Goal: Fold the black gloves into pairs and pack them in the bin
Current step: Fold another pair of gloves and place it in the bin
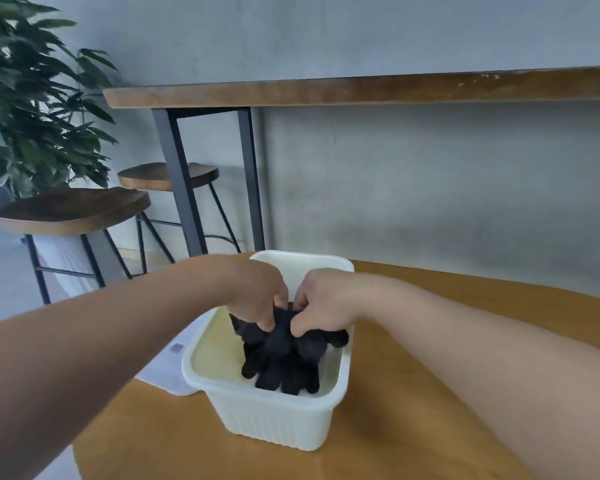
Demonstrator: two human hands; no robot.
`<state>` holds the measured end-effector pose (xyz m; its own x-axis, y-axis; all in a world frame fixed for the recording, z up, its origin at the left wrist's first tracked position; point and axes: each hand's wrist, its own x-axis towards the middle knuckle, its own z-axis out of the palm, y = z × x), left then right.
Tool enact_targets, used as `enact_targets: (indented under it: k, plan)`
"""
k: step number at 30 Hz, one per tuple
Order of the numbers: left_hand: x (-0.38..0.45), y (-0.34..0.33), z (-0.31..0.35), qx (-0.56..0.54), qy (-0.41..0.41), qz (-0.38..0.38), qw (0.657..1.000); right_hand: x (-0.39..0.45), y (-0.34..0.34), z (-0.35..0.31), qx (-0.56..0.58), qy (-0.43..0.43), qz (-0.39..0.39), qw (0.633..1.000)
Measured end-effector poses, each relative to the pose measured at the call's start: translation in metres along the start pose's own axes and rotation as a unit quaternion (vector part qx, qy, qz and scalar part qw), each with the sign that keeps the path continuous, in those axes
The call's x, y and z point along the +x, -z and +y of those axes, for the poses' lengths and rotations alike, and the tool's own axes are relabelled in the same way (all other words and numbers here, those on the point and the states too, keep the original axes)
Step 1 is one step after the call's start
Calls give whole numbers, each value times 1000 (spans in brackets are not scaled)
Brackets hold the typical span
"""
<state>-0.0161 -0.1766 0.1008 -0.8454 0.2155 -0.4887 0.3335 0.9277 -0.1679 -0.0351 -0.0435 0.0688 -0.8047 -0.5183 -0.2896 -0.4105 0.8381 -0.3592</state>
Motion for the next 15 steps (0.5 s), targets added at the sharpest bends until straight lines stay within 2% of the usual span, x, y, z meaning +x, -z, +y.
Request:
enact_targets:
  k: [4,8,12,15]
  plan:
    - [38,-43,-11,37,-31,-79,996,46,-38,-10,-23,-17,-110,993]
    - [68,-74,-11,47,-42,-103,993,65,-60,-9,-47,-40,-185,981]
    - [82,-92,-12,32,-29,-74,996,79,-74,-8,-82,-68,-214,971]
    - [87,-96,-17,-1,-4,-28,1000,86,-77,-7,-127,-82,-190,970]
